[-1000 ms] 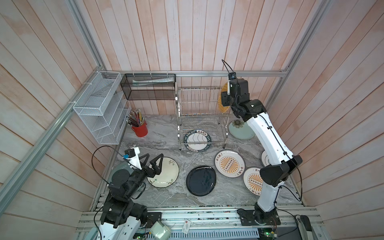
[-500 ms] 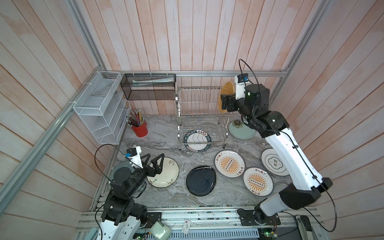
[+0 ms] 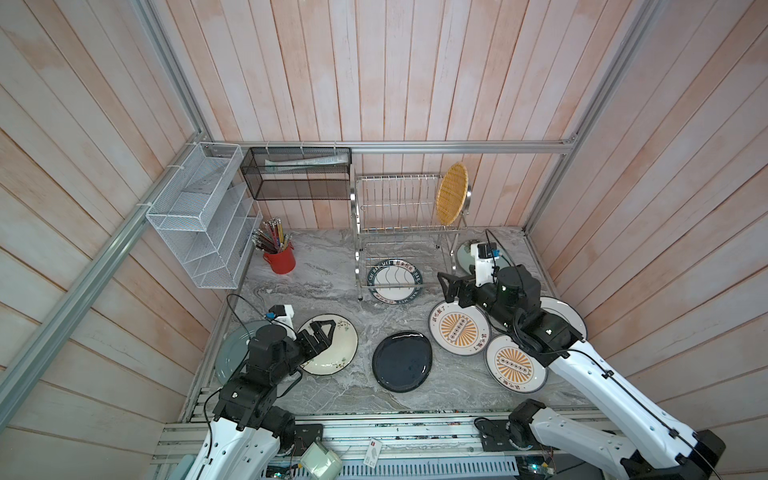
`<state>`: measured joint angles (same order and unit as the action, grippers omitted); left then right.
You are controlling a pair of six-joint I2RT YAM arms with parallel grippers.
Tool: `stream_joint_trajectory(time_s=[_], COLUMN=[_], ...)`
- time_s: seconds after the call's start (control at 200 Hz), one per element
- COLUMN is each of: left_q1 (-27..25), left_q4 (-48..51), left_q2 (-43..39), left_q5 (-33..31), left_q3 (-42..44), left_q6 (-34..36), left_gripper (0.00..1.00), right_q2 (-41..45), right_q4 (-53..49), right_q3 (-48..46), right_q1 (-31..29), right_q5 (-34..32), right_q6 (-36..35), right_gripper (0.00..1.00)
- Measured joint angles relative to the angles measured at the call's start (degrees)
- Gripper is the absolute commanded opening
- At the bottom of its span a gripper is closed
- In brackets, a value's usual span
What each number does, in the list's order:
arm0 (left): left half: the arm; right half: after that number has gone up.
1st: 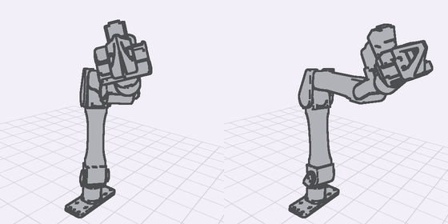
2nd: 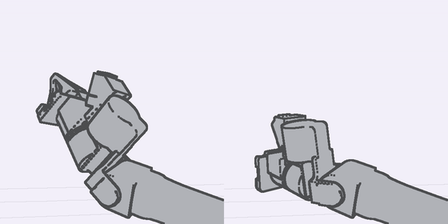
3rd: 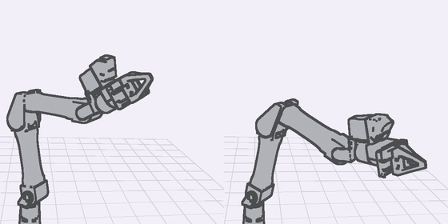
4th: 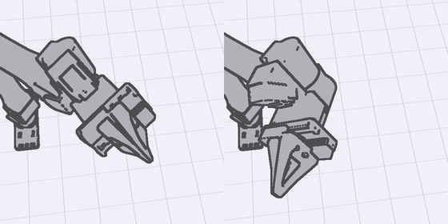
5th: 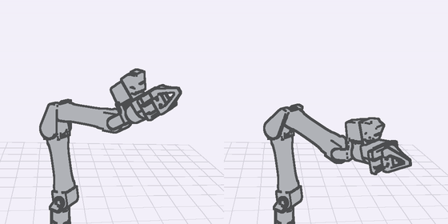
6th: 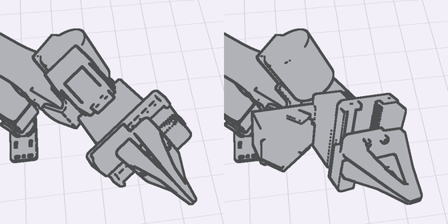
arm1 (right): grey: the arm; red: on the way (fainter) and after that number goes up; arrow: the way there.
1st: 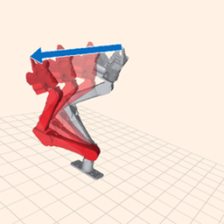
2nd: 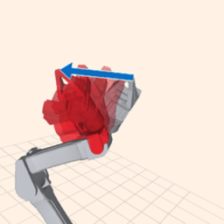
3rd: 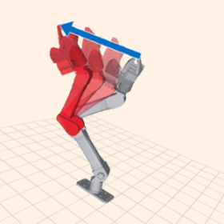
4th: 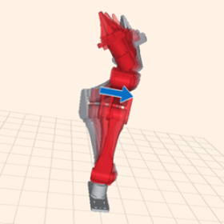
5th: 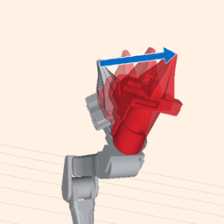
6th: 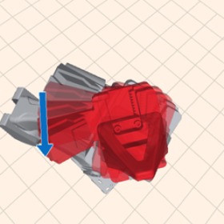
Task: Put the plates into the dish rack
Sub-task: 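Open the right gripper, releasing the tray, and withdraw toward the plates, then grasp the cream berry-pattern plate edge with the left gripper while the right gripper waits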
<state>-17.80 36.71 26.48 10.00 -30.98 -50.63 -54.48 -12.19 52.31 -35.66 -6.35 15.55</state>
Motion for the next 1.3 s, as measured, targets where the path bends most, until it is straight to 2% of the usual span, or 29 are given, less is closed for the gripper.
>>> stream_joint_trajectory(time_s=[0.245, 0.495, 0.73, 0.93, 1.205, 1.3], left_q1=[0.0, 0.0, 0.0, 0.0, 0.0, 0.0], left_q4=[7.9, 6.9, 5.5, -2.4, -18.6, -22.9], left_q2=[-3.1, -3.1, -8.1, -6.3, 0.7, 1.1], left_q5=[-3.1, -3.9, -3.9, -3.2, -2.1, -2.0], left_q3=[6.1, 12.6, 18.9, 21.7, 25.4, 26.6], left_q6=[-13.3, -19.5, -23.6, -25.7, -36.0, -39.8], left_gripper=[1.00, 1.00, 0.99, 0.86, 0.63, 0.51], right_q2=[5.6, 6.4, 8.1, 9.0, 2.1, 0.3], right_q4=[6.6, 11.7, 14.1, 16.4, 20.2, 21.9], right_q3=[-13.1, -19.2, -23.9, -25.8, -25.9, -26.3], right_q1=[0.0, -0.1, -0.1, -0.1, -0.2, -0.2], right_q5=[4.1, 9.3, 10.9, 12.2, 16.2, 18.0], right_q6=[2.8, 5.0, 6.7, 8.9, 12.2, 13.5], right_gripper=[0.98, 0.98, 0.98, 0.98, 0.98, 0.98])
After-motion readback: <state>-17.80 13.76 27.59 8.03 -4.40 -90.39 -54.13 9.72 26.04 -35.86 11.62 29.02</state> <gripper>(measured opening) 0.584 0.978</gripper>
